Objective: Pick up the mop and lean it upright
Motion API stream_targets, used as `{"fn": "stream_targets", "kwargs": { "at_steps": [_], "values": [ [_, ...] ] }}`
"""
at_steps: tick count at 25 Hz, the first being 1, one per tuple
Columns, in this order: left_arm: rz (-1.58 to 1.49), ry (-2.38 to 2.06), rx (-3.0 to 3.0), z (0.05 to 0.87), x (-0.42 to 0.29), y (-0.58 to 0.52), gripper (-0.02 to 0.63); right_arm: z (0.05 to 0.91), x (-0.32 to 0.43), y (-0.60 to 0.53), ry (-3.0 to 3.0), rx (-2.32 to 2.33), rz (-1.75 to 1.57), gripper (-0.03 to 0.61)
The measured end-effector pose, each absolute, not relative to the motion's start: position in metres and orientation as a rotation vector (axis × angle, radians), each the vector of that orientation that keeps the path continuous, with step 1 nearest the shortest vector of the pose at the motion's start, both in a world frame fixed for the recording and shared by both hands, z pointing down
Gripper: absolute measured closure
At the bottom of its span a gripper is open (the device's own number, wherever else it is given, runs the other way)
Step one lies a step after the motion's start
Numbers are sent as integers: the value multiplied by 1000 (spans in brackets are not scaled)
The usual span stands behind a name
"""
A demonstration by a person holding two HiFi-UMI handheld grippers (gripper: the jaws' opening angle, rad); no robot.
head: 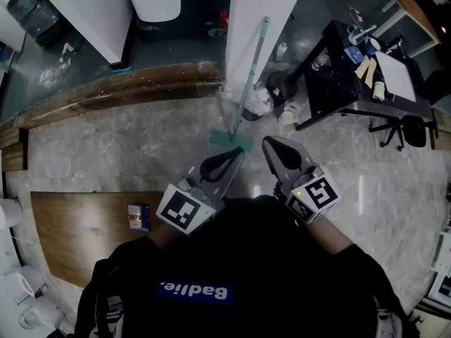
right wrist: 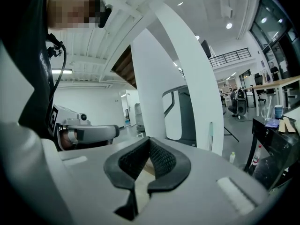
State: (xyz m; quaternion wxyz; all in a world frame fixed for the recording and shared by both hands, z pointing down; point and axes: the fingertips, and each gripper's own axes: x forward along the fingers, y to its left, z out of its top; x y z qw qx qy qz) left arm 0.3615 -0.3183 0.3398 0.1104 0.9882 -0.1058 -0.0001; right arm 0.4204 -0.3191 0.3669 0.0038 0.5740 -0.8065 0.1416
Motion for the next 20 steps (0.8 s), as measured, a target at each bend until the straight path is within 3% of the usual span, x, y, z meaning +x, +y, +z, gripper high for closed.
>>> {"fn": "stream_targets", "kwargs": {
  "at_steps": [20],
  "values": [
    [72, -637, 2920, 332, 410, -361, 594, 378, 503, -379, -2641, 1620, 408, 572]
  ]
}}
